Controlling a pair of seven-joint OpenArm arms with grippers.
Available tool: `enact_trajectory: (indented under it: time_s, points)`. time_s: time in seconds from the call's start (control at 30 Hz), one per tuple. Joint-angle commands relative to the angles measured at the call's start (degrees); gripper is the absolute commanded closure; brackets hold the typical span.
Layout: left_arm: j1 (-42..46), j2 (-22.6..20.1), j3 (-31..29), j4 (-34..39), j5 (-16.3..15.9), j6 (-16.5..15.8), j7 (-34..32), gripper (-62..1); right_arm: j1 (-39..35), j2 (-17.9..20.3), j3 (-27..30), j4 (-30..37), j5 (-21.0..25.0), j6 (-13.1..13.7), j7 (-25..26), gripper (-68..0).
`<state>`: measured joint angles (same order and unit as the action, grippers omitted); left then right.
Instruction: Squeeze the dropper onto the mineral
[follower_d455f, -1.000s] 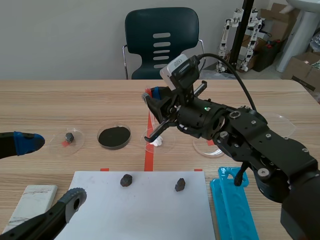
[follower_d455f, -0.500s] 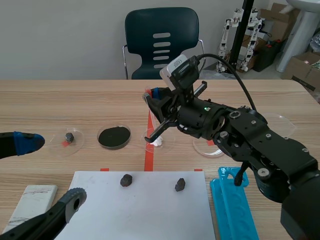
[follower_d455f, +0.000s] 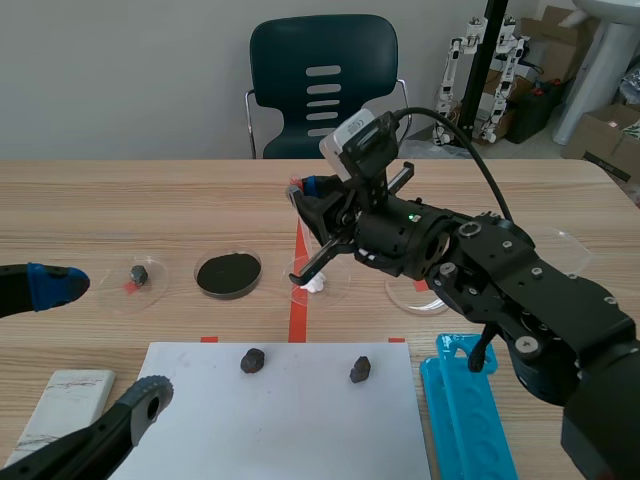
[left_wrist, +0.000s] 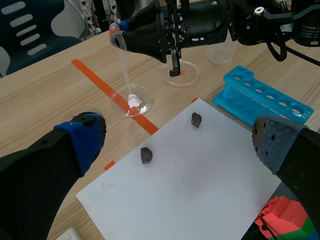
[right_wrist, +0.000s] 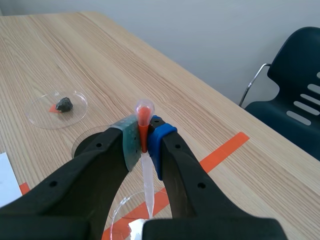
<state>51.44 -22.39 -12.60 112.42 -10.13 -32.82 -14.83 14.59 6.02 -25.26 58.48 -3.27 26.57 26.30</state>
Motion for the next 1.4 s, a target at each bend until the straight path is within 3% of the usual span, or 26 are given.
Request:
enact_trajectory:
  time_s: [0.0, 0.57, 0.83, 1.1, 1.37]
  points:
    - [0.09, -0.04, 0.11, 0.57, -0.79, 0.07, -0.79, -61.5, 1.4, -0.48, 0.07, 0.52, 0.68, 0.26, 0.55, -1.0]
    - [0.09, -0.04, 0.11, 0.57, -0.79, 0.07, -0.79, -61.5, 1.4, -0.46, 0.07, 0.55, 0.76, 0.26, 0.37, -1.2]
    - [0.09, -0.04, 0.11, 0.57, -0.79, 0.07, -0.79, -61.5, 1.01, -0.02, 0.61, 1.64, 3.87, 0.15, -1.16, -4.0]
    - [0.09, -0.04, 0.11, 0.57, -0.79, 0.07, -0.79, -61.5, -5.66, 3.63, 1.05, 12.68, 4.13, -0.24, -3.28, -3.9]
    - [0.09, -0.04, 0.11, 0.57, -0.79, 0.07, -0.79, -61.5, -20.85, 5.75, 8.39, 31.3, 4.11, -0.31, -6.58, -3.9]
